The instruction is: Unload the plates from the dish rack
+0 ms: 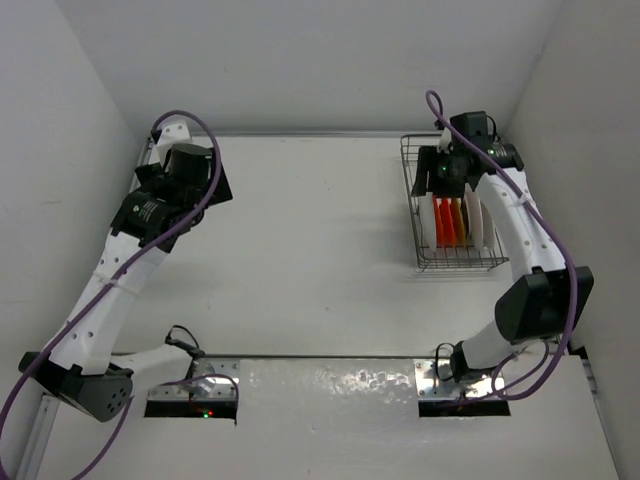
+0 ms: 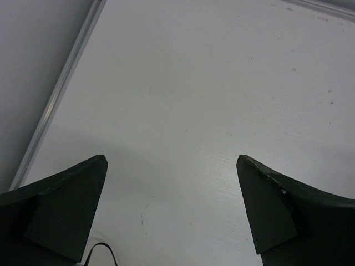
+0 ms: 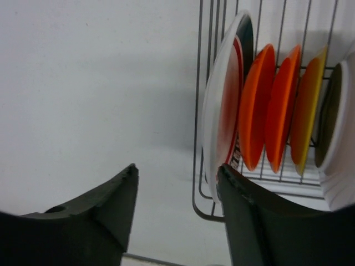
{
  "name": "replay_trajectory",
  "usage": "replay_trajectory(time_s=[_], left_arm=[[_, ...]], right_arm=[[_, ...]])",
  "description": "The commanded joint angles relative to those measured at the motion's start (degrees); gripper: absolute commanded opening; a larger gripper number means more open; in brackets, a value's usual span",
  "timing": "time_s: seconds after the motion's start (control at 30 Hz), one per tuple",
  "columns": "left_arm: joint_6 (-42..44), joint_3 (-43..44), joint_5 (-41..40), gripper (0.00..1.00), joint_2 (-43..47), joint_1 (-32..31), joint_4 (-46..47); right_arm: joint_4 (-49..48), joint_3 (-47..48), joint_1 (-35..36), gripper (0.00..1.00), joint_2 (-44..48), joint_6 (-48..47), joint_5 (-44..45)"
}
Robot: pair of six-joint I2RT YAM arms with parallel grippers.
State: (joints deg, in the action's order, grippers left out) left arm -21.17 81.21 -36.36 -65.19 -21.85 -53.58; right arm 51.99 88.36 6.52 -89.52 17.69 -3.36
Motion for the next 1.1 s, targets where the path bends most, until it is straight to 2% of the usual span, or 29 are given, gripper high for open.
replay_trajectory(time_s=[0.0, 0.03, 0.1, 0.3, 0.37, 0.4, 0.43, 0.47, 0.63, 0.73, 0.83, 0.9, 1.0, 1.03, 1.07], left_arm=[[1.7, -0.4, 2.8, 1.0, -1.0, -0.7, 1.7], [1.7, -0.1, 2.8, 1.0, -1.4, -0.7, 1.1], [2.0, 0.8, 2.8, 1.0, -2.2, -0.7, 0.7], [2.0, 1.0, 4.4, 1.0, -2.7, -0.7, 0.8], [2.0, 1.1, 4.4, 1.0, -2.8, -0.7, 0.8], [2.0, 1.1, 4.4, 1.0, -2.8, -0.7, 0.8], [1.9, 1.2, 4.5, 1.0, -2.8, -0.7, 0.8], [1.7, 1.4, 4.7, 1.0, -2.9, -0.7, 0.8], [-0.1, 4.5, 6.4, 1.0, -4.6, -0.7, 0.3], [-5.7, 9.6, 9.7, 1.0, -7.9, -0.7, -0.4], [-11.6, 17.3, 16.6, 1.0, -13.3, -0.6, -2.1], [-14.8, 21.4, 24.8, 1.0, -16.7, -0.5, -1.4], [-24.8, 22.2, 35.8, 1.0, -18.7, -0.5, 2.9], [-26.9, 21.7, 35.8, 1.0, -18.7, -0.5, 4.4], [-28.8, 20.8, 39.1, 1.0, -18.5, -0.4, 8.5]], right_arm=[[-5.3, -2.8, -1.7, 0.55, -2.7, -2.5, -3.7], [-6.5, -3.9, -2.2, 0.5, -3.1, -2.6, -8.6], [-9.3, -6.1, -2.9, 0.37, -3.1, -2.6, -9.7], [-10.1, -6.5, -3.4, 0.39, -4.6, -3.5, -8.8], [-11.3, -7.6, -3.4, 0.36, -4.4, -3.4, -8.7], [-11.4, -7.7, -3.4, 0.26, -4.4, -3.4, -8.7], [-11.3, -7.6, -3.4, 0.07, -4.8, -3.5, -8.4], [-11.0, -7.3, -3.4, 0.0, -4.9, -3.6, -8.5], [-7.5, -2.0, -3.4, 0.0, -3.1, -4.3, -6.8], [-3.7, 4.5, -3.4, 0.0, -2.4, -4.6, -7.2], [1.1, 13.1, -3.4, 0.0, -2.7, -5.6, -11.0], [1.8, 15.7, -3.4, 0.0, -2.3, -5.7, -15.1], [-2.0, 16.7, -3.4, 0.0, 0.0, -5.1, -21.7], [-3.1, 16.5, -3.3, 0.0, 0.4, -5.0, -24.0], [-4.2, 16.5, -3.2, 0.0, 0.7, -5.1, -25.8]])
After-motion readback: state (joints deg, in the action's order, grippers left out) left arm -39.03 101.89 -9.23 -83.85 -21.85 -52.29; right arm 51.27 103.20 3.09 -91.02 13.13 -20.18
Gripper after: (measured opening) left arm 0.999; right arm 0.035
